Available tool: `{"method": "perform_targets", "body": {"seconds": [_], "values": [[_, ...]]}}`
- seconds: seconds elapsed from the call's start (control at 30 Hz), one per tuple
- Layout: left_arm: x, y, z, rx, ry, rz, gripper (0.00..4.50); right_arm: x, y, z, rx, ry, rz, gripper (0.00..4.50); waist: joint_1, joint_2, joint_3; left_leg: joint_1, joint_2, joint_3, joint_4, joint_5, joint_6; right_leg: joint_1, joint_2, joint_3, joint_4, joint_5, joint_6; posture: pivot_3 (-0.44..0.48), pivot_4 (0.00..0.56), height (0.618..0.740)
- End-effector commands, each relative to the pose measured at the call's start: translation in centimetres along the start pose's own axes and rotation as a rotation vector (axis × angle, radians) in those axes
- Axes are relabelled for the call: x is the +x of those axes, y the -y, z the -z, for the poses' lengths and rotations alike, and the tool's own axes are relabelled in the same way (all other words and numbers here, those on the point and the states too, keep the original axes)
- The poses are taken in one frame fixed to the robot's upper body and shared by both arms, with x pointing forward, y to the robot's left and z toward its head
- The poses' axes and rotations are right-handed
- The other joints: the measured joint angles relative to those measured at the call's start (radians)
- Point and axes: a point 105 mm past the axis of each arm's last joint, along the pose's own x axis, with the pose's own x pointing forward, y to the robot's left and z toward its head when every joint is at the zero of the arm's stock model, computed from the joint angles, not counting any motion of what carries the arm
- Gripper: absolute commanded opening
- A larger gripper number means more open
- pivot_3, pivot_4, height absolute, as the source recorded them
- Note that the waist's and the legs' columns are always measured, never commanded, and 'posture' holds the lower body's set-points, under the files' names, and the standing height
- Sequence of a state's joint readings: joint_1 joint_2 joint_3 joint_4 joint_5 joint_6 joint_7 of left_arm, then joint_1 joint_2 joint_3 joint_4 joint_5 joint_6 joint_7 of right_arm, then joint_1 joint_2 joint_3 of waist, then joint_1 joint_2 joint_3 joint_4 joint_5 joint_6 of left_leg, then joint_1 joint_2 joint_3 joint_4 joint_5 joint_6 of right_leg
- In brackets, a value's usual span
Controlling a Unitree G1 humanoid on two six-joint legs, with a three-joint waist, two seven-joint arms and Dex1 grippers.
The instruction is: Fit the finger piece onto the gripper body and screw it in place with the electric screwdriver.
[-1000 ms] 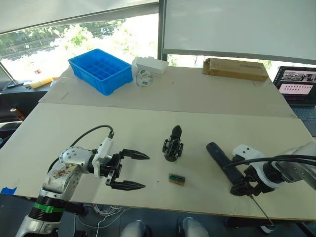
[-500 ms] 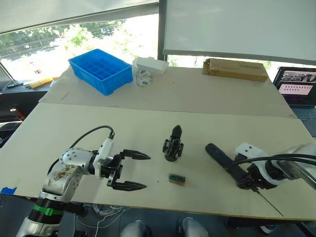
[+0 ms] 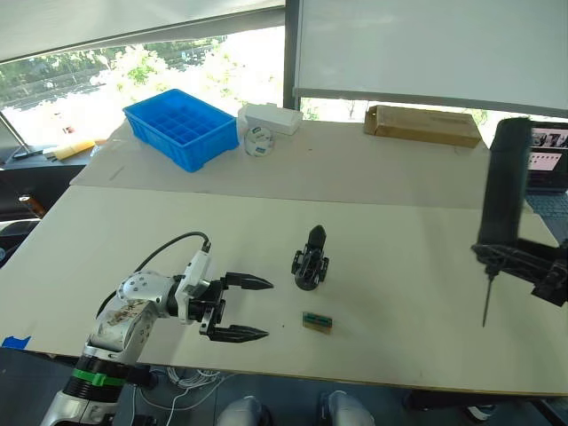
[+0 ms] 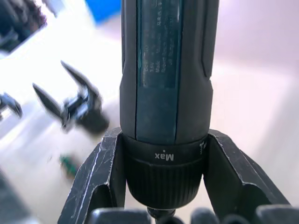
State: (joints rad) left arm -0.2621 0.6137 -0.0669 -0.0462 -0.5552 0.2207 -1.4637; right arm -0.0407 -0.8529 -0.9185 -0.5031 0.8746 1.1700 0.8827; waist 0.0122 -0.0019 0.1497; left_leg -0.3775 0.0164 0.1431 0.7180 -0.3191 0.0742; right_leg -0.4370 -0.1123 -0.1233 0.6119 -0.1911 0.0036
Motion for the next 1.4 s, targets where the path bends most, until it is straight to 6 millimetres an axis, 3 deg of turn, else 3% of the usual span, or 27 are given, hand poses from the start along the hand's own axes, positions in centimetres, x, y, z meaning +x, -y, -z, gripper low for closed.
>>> {"method": "perform_targets", "body": {"seconds": [0.03, 0.13, 0.23, 0.37, 0.5, 0.67, 1.0, 1.4], "values": [[-1.3, -0.6, 0.3, 0.085, -0.041, 0.002, 4.5, 0.8, -5.5, -1.0, -0.266, 0.139, -0.162, 1.89, -0.001, 0.001, 0.0, 0.0, 0.0, 0.0, -0.001, 0.0, 0.0, 0.0, 0.0, 0.0, 0.0, 0.0, 0.0, 0.0, 0.15, 0.74], [-2.6, -1.6, 0.6, 0.127, -0.066, -0.067, 4.5, 2.4, -8.9, 0.2, -0.389, 0.234, -0.289, 1.89, -0.006, 0.001, 0.0, 0.002, -0.001, 0.003, -0.003, 0.0, 0.0, -0.002, 0.0, 0.0, 0.001, 0.0, 0.0, 0.0, 0.15, 0.74], [-3.4, -1.1, 1.9, 0.126, -0.141, -0.058, 4.5, 4.2, -11.2, 0.2, -0.41, 0.4, -0.377, 1.89, -0.013, 0.001, 0.0, 0.003, -0.002, 0.005, -0.002, 0.0, 0.0, -0.001, 0.0, 0.0, 0.001, 0.0, 0.0, 0.0, 0.15, 0.74], [-4.0, -0.8, 2.7, 0.123, -0.132, -0.106, 4.5, 6.3, -14.5, 1.3, -0.505, 0.459, -0.551, 1.89, -0.016, 0.001, 0.0, 0.005, -0.003, 0.006, -0.003, 0.0, 0.0, -0.001, 0.0, 0.001, 0.002, 0.0, 0.0, 0.0, 0.15, 0.74], [-2.5, -0.6, 3.7, 0.162, -0.127, -0.13, 4.5, 8.0, -15.0, 2.4, -0.493, 0.504, -0.61, 1.89, -0.011, 0.001, 0.0, 0.005, -0.003, 0.006, -0.003, 0.0, 0.0, -0.001, 0.0, 0.0, 0.002, -0.001, -0.001, 0.0, 0.15, 0.74], [0.6, -1.2, 3.5, 0.2, -0.088, -0.112, 4.5, 9.1, -15.5, 3.3, -0.461, 0.507, -0.593, 1.89, -0.006, 0.001, 0.0, 0.005, -0.003, 0.006, -0.002, 0.0, 0.0, 0.0, 0.0, 0.0, 0.002, -0.001, -0.001, 0.0, 0.15, 0.74], [3.8, -1.3, 4.5, 0.185, -0.105, -0.048, 4.5, 8.5, -16.2, 2.9, -0.375, 0.564, -0.569, 1.89, -0.012, 0.001, 0.0, 0.006, -0.002, 0.006, -0.002, 0.0, -0.001, 0.0, 0.0, 0.0, 0.004, -0.001, -0.002, 0.0, 0.15, 0.74], [4.6, -0.4, 4.7, 0.155, -0.104, -0.053, 4.5, 8.8, -16.7, 3.7, -0.383, 0.554, -0.582, 1.89, -0.011, 0.001, 0.0, 0.006, -0.002, 0.006, -0.002, 0.0, -0.001, 0.0, 0.0, 0.0, 0.004, -0.001, -0.002, 0.0, 0.15, 0.74]]}}
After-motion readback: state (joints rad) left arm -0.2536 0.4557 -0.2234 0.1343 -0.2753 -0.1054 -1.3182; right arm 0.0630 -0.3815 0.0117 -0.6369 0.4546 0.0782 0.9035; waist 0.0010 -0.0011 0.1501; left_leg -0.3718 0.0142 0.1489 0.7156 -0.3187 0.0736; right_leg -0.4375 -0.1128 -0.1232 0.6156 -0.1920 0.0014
